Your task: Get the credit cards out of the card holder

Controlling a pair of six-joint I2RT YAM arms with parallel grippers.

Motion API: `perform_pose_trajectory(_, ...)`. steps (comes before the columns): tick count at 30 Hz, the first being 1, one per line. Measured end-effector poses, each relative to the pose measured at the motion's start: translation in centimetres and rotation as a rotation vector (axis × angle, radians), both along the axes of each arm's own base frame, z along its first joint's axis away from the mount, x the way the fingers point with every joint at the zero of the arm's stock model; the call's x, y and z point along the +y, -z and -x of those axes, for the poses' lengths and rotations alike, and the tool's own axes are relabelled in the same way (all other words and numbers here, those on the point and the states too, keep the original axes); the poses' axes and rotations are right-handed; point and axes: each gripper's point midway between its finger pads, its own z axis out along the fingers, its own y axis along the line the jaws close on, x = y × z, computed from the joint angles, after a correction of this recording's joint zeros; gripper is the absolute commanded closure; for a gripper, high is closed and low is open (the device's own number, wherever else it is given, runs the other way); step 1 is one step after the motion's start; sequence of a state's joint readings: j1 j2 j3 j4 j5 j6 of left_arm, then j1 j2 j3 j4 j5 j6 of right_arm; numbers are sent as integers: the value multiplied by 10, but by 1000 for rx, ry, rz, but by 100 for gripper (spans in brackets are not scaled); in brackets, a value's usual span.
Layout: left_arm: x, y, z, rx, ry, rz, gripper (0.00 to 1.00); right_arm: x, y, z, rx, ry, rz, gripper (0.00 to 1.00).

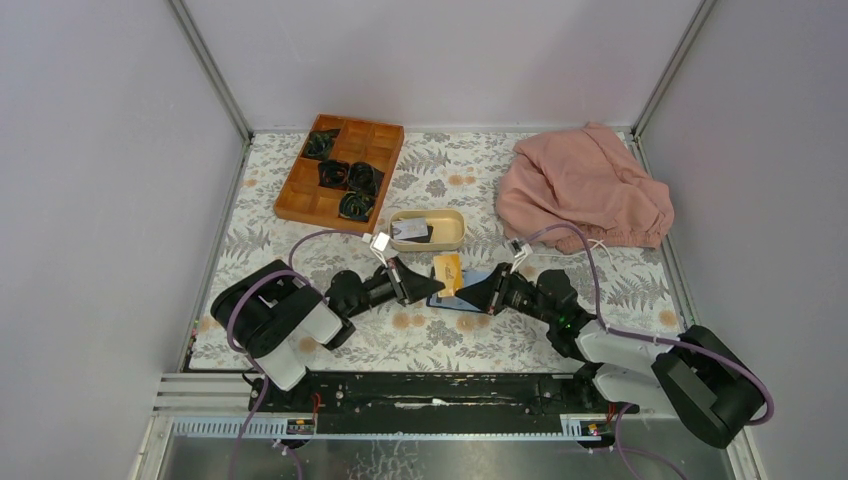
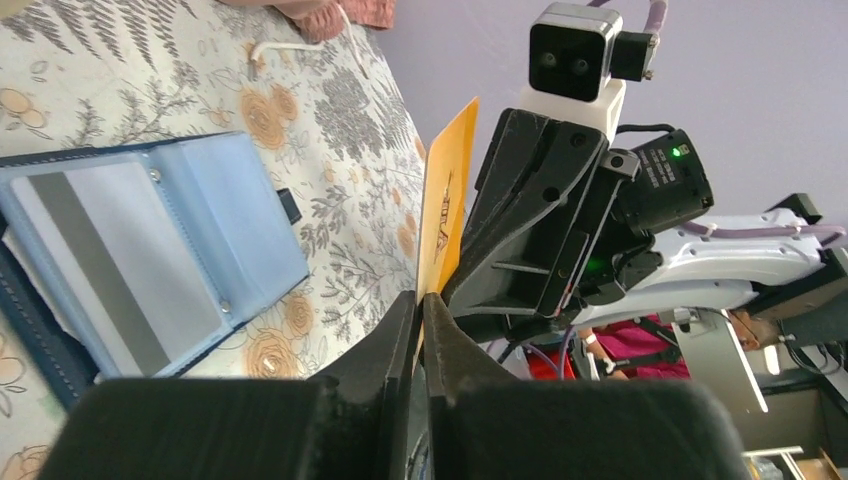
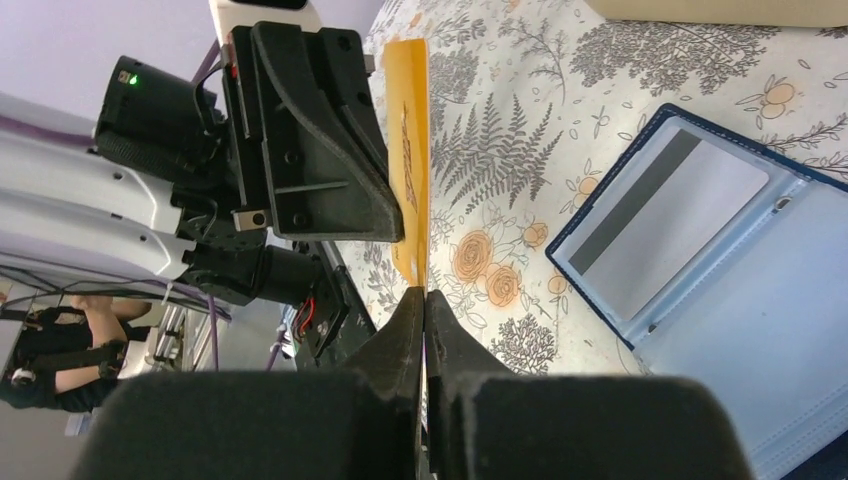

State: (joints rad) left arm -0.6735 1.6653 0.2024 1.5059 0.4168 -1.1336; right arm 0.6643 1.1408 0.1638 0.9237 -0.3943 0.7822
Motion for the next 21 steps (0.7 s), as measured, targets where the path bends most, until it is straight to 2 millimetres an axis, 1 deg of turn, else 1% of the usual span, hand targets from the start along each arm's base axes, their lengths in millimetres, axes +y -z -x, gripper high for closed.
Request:
perform_pose_trajectory(4,-2,-5,4,-7,20,17,89,-3,-6,6,-31,-14,-13,100)
perform_pose_trajectory(6,-3,-7,6,-8,28,25,85,-4,-9,8,-45,-20,-13,100)
perform_pose_trajectory(7,-3,-8,6,-10,30,28,82,-4,-9,9,-51,-22,-11,100)
perform_pose_trajectory(8,-3,-8,6,-11,32,30,75,-5,-10,10,-56,-23,-9,100)
perform_pose_trajectory(9,-3,-8,6,-10,32,30,65,-5,-11,10,-60,-26,-8,100)
perform_pose_trajectory(12,-1,-7,6,-12,24,27,55,-7,-13,12,-77,-29,0,100)
perform_pose_trajectory(14,2,-8,5,-23,14,22,54,-8,-11,15,-74,-38,18,100)
perform_pose_trajectory(17,6,-14,2,-61,8,25,55,-9,-8,22,-55,-74,45,100)
perform_pose_trajectory(19,8,-17,2,-88,18,22,55,-7,-10,29,-40,-116,56,100)
perform_pose_trajectory(21,5,-21,3,-120,47,23,54,-4,-13,36,-28,-166,59,100)
